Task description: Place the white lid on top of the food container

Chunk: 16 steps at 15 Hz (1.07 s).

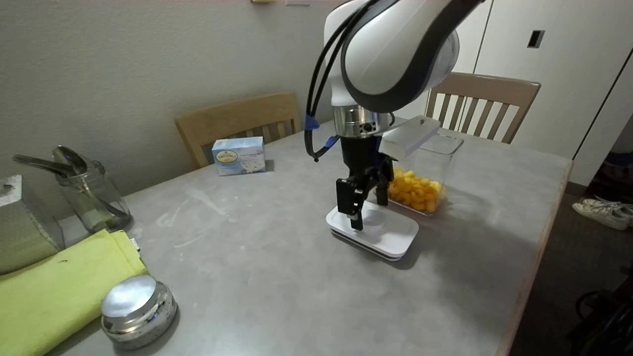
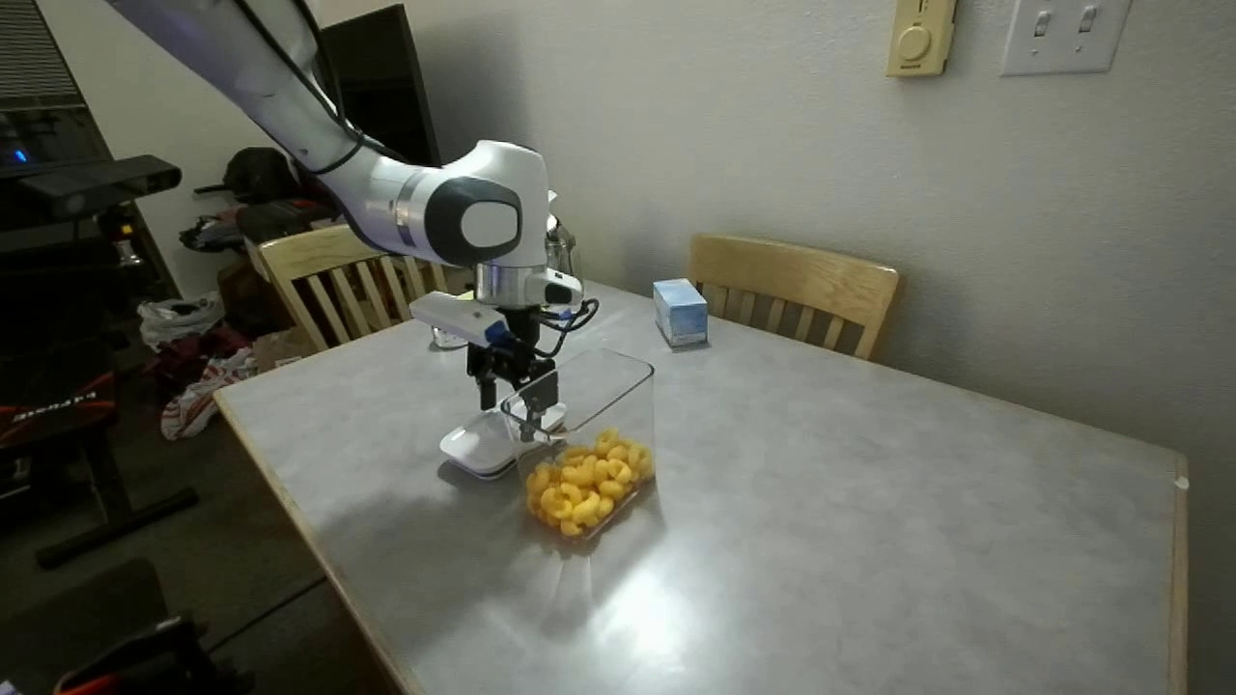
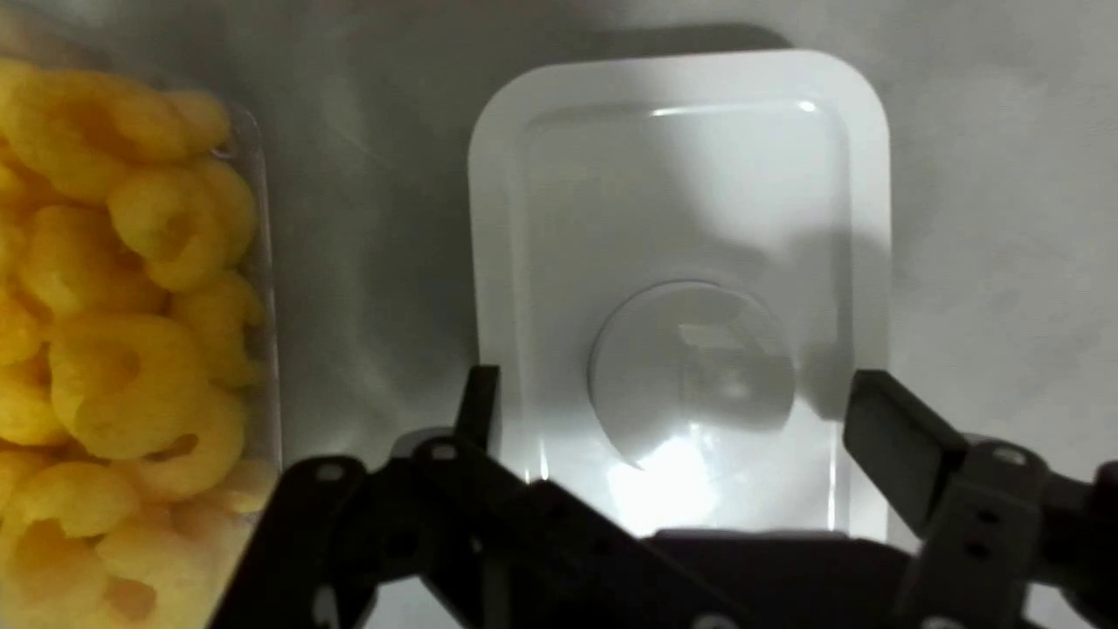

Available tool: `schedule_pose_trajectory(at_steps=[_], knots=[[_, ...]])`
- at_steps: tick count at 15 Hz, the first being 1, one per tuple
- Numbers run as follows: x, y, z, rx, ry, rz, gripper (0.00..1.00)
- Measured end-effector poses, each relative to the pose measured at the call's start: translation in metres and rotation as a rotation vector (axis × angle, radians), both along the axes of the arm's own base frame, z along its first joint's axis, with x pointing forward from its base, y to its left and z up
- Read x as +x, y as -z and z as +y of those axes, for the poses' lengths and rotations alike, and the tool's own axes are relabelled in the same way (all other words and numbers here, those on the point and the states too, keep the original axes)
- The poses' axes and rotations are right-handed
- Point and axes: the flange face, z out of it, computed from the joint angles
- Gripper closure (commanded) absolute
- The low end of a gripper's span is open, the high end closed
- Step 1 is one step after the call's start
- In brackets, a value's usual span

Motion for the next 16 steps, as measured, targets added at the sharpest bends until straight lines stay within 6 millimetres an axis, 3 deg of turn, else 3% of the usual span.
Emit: schedule_pose_trajectory(at_steps=[1,2,5,6,7,16], knots=[[0.0012,0.0004,0.0001,0.0,0.0,-0.001,0.33],[0.0025,0.0012,0.0003,0.001,0.0,-0.002,0.42],[0.0068,-0.001,0.0005,0.002,0.001,-0.005,0.46],[0.0076,-0.0016,0.0006,0.002,0.002,-0.006,0.55],[0.0086,-0.0028,0.0008,0.002,0.002,-0.008,0.7],[0.0084,-0.004,-0.0058,0.005,-0.019,0.02,0.71]])
